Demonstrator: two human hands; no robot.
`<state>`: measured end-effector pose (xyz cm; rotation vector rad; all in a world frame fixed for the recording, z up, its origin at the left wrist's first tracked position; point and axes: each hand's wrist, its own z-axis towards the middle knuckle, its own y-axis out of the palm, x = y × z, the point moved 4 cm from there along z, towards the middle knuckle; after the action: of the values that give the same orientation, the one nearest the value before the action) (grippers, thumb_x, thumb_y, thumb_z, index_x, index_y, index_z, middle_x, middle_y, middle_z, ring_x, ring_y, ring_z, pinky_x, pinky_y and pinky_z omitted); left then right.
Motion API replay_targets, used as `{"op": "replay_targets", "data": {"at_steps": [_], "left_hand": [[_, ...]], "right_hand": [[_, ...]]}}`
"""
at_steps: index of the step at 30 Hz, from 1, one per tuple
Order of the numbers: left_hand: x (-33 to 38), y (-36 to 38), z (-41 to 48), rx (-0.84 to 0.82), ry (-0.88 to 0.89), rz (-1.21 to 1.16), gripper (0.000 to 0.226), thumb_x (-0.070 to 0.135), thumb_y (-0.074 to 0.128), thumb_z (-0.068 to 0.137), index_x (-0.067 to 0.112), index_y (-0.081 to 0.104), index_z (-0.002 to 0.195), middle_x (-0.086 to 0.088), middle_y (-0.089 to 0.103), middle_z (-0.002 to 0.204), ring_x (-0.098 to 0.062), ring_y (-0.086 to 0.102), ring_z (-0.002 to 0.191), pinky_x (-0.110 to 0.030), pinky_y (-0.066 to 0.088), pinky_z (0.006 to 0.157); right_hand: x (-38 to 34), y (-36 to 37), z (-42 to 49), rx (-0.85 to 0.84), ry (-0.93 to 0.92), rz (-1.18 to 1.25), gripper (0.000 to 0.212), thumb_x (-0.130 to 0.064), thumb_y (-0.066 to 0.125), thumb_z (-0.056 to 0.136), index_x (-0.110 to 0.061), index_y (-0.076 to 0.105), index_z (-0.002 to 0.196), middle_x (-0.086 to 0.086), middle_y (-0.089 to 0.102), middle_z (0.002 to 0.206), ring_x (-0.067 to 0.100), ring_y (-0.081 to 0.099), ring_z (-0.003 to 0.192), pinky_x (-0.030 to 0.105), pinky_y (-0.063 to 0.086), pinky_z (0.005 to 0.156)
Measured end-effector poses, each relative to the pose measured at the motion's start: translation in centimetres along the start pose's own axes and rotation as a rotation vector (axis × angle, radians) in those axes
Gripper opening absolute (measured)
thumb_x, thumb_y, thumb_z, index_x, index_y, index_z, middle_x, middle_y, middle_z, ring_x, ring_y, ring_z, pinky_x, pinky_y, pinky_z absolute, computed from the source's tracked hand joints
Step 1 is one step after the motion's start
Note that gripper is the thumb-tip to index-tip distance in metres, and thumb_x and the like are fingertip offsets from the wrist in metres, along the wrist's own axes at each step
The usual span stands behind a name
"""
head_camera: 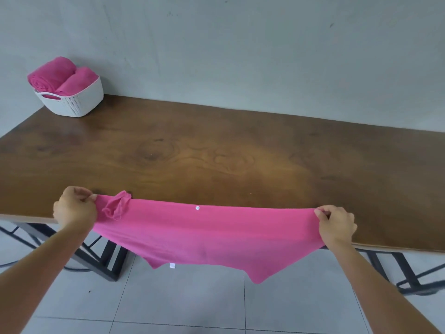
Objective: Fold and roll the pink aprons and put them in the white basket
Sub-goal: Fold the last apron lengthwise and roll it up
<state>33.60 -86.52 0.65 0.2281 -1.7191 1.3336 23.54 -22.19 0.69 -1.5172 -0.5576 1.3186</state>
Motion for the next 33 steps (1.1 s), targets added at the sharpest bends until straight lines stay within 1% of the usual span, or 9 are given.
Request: {"op": "replay_targets", "data": {"at_steps": [4,7,10,12,15,18,21,28,33], "left_hand": [[1.2,1.8,0.9,0.036,0.031,0.040,0.006,0.014,0.065,0.094,0.020,0.063,0.093,-0.009,0.072,0.100,-0.038,0.056,0.114,-0.051,0.045,0.099],[2.6,3.0,1.7,0.038,0.077,0.078,0.004,0.015,0.064,0.095,0.019,0.063,0.094,-0.011,0.072,0.099,-0.038,0.054,0.113,-0.050,0.043,0.099],[3.9,4.4,2.9,0.032,0.094,0.076,0.002,0.016,0.063,0.095,0.018,0.063,0.095,-0.011,0.071,0.099,-0.039,0.054,0.113,-0.049,0.039,0.099],[5.1,5.5,3.7,0.029,0.123,0.068,0.004,0.015,0.064,0.095,0.018,0.062,0.094,-0.010,0.071,0.098,-0.038,0.055,0.111,-0.049,0.037,0.099],[6.8,7.1,5.3,0.015,0.142,0.027,0.008,0.013,0.064,0.094,0.020,0.060,0.091,-0.006,0.071,0.094,-0.036,0.058,0.108,-0.048,0.035,0.099],[8.4,8.8,7.0,0.003,0.143,-0.003,0.011,0.012,0.065,0.093,0.021,0.060,0.089,-0.003,0.070,0.090,-0.035,0.060,0.103,-0.050,0.041,0.099],[10.0,10.5,9.0,-0.001,0.143,-0.031,0.014,0.010,0.066,0.091,0.022,0.059,0.087,-0.004,0.070,0.089,-0.036,0.062,0.099,-0.052,0.046,0.096],[13.9,14.7,13.4,0.002,0.136,-0.064,0.012,0.010,0.066,0.091,0.020,0.060,0.089,-0.003,0.068,0.089,-0.034,0.062,0.098,-0.052,0.047,0.096],[16.6,17.4,16.0,-0.006,0.143,-0.067,0.009,0.008,0.065,0.093,0.016,0.061,0.093,-0.009,0.068,0.095,-0.033,0.062,0.097,-0.046,0.047,0.093]], "right_hand": [[-0.8,0.7,1.6,0.040,-0.001,-0.002,0.021,-0.017,0.056,0.101,-0.021,0.072,0.087,0.006,0.067,0.101,0.037,0.046,0.107,0.047,0.033,0.092],[-1.6,1.3,2.7,0.081,-0.020,-0.048,0.019,-0.014,0.052,0.102,-0.017,0.067,0.091,0.010,0.062,0.103,0.038,0.046,0.107,0.048,0.035,0.092],[-2.4,2.1,4.2,0.116,-0.041,-0.072,0.013,-0.013,0.052,0.101,-0.013,0.064,0.096,0.014,0.059,0.105,0.039,0.045,0.106,0.049,0.034,0.092],[-3.0,2.5,5.4,0.138,-0.059,-0.085,0.010,-0.008,0.054,0.099,-0.012,0.063,0.096,0.016,0.059,0.104,0.039,0.046,0.104,0.050,0.036,0.089],[-3.9,3.3,7.4,0.149,-0.052,-0.109,0.012,-0.001,0.057,0.094,-0.012,0.062,0.094,0.016,0.059,0.103,0.040,0.047,0.103,0.051,0.037,0.088],[-5.0,4.0,9.6,0.147,-0.038,-0.126,0.016,0.003,0.057,0.092,-0.012,0.062,0.095,0.015,0.059,0.102,0.040,0.048,0.103,0.051,0.037,0.089],[-6.3,4.9,12.3,0.151,-0.028,-0.121,0.019,0.005,0.057,0.090,-0.013,0.061,0.094,0.015,0.059,0.102,0.039,0.047,0.103,0.051,0.037,0.089],[-9.0,6.9,17.9,0.157,-0.013,-0.121,0.017,0.001,0.056,0.093,-0.016,0.060,0.094,0.013,0.059,0.104,0.037,0.046,0.103,0.050,0.036,0.089],[-10.8,7.7,21.4,0.169,-0.003,-0.140,0.014,-0.001,0.057,0.093,-0.014,0.062,0.096,0.013,0.060,0.106,0.036,0.047,0.105,0.049,0.038,0.089]]}}
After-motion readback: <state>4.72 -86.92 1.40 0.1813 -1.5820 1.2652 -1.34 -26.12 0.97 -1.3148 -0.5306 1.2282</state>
